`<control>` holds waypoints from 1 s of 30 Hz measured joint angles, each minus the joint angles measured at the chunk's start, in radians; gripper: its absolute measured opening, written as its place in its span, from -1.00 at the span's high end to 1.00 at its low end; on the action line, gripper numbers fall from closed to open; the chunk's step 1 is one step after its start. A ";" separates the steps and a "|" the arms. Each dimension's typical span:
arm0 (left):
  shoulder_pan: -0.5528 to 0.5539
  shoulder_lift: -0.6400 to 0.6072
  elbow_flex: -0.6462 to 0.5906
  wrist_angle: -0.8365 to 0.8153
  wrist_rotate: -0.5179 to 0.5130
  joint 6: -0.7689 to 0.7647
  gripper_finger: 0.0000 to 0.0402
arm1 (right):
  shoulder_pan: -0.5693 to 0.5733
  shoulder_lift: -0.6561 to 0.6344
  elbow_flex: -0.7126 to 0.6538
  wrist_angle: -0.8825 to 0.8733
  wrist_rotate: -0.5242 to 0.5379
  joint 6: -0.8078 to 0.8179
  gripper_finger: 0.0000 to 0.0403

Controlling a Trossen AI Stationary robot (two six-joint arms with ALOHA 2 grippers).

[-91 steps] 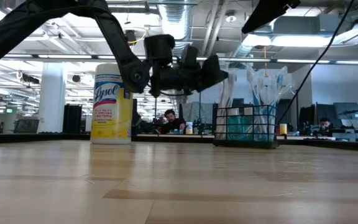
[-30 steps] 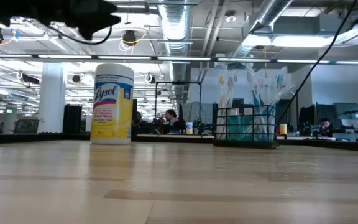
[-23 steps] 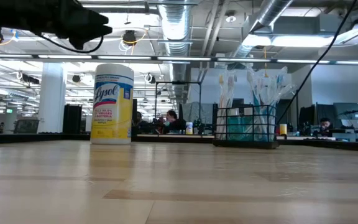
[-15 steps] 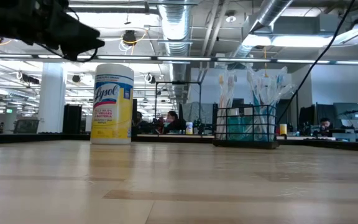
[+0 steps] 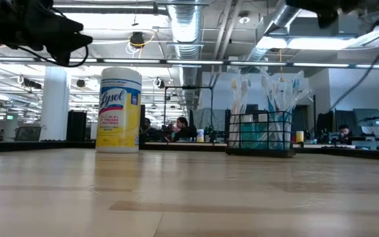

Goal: Pick & Place toothbrushing station
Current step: Return to Home Position

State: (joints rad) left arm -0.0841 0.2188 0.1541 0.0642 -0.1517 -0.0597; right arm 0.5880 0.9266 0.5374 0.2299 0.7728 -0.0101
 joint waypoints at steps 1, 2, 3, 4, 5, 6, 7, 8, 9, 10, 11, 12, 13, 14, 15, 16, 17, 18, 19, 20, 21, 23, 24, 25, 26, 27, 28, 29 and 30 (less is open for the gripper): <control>0.000 -0.032 -0.001 -0.031 0.005 -0.006 0.12 | -0.007 -0.051 -0.038 0.007 -0.011 0.013 1.00; 0.000 -0.058 -0.001 -0.051 0.016 -0.008 0.12 | -0.008 -0.098 -0.074 0.013 -0.026 0.014 1.00; 0.000 -0.088 -0.001 -0.072 0.033 -0.008 0.12 | -0.005 -0.143 -0.107 0.013 -0.039 0.008 1.00; 0.000 -0.115 -0.001 -0.093 0.045 -0.007 0.12 | 0.000 -0.187 -0.139 0.014 -0.038 0.005 1.00; 0.000 -0.137 -0.001 -0.101 0.048 -0.007 0.12 | 0.003 -0.232 -0.171 0.016 -0.030 0.003 1.00; 0.000 -0.157 -0.001 -0.105 0.050 -0.007 0.12 | 0.002 -0.279 -0.203 0.017 -0.007 0.003 1.00; 0.000 -0.174 -0.001 -0.113 0.050 -0.008 0.12 | 0.000 -0.331 -0.234 0.018 0.014 0.003 1.00; 0.000 -0.184 -0.001 -0.114 0.049 -0.003 0.12 | -0.003 -0.395 -0.269 0.013 0.037 0.002 1.00; 0.000 -0.193 -0.001 -0.124 0.048 0.004 0.12 | -0.001 -0.463 -0.302 0.010 0.045 0.001 1.00; 0.000 -0.198 -0.001 -0.135 0.048 0.015 0.12 | -0.002 -0.529 -0.332 0.009 0.045 -0.002 1.00; 0.000 -0.201 -0.001 -0.145 0.046 0.025 0.12 | -0.002 -0.599 -0.365 0.008 0.045 -0.012 1.00; 0.000 -0.201 -0.001 -0.157 0.039 0.026 0.12 | -0.004 -0.664 -0.396 -0.002 0.047 -0.024 1.00; 0.000 -0.200 -0.001 -0.176 0.025 0.024 0.12 | -0.004 -0.731 -0.426 -0.020 0.048 -0.039 1.00; 0.000 -0.200 -0.001 -0.200 0.013 0.015 0.12 | -0.004 -0.807 -0.456 -0.031 0.049 -0.053 1.00; 0.000 -0.200 -0.007 -0.206 -0.001 -0.002 0.12 | -0.004 -0.881 -0.477 -0.049 0.049 -0.068 1.00; 0.000 -0.200 -0.016 -0.207 -0.002 -0.009 0.12 | -0.004 -0.926 -0.496 -0.049 0.057 -0.079 1.00; -0.001 -0.201 -0.026 -0.206 0.004 -0.018 0.12 | -0.007 -0.918 -0.509 -0.031 0.060 -0.090 1.00; -0.002 -0.204 -0.037 -0.206 0.014 -0.026 0.12 | -0.008 -0.923 -0.526 -0.046 0.095 -0.102 1.00; -0.002 -0.204 -0.049 -0.207 0.022 -0.030 0.12 | -0.008 -0.912 -0.523 -0.030 0.111 -0.111 1.00; -0.001 -0.201 -0.058 -0.203 0.026 -0.031 0.12 | -0.007 -0.903 -0.516 -0.039 0.116 -0.116 1.00; -0.002 -0.208 -0.070 -0.203 0.026 -0.032 0.12 | -0.009 -0.901 -0.518 -0.060 0.121 -0.118 1.00; -0.002 -0.217 -0.090 -0.184 0.024 -0.035 0.12 | -0.021 -0.907 -0.523 -0.080 0.139 -0.095 1.00; -0.002 -0.219 -0.097 -0.166 0.023 -0.036 0.12 | -0.027 -0.926 -0.523 -0.067 0.124 -0.078 1.00; -0.002 -0.219 -0.098 -0.164 0.028 -0.039 0.12 | -0.031 -0.921 -0.517 -0.042 0.094 -0.063 1.00; -0.002 -0.219 -0.098 -0.164 0.036 -0.038 0.12 | -0.034 -0.917 -0.516 -0.041 0.056 -0.053 1.00; -0.002 -0.218 -0.099 -0.163 0.038 -0.031 0.12 | -0.034 -0.908 -0.518 -0.068 0.040 -0.040 1.00; -0.003 -0.218 -0.099 -0.162 0.037 -0.026 0.12 | -0.033 -0.898 -0.520 -0.112 0.035 -0.027 1.00; -0.003 -0.217 -0.099 -0.162 0.037 -0.023 0.12 | -0.032 -0.893 -0.522 -0.164 0.037 -0.006 1.00; -0.003 -0.217 -0.099 -0.162 0.038 -0.023 0.12 | -0.032 -0.892 -0.521 -0.189 0.040 0.027 1.00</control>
State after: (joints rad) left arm -0.0868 0.0017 0.0547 -0.0982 -0.1141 -0.0826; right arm 0.5560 0.0342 0.0163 0.0405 0.8126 0.0168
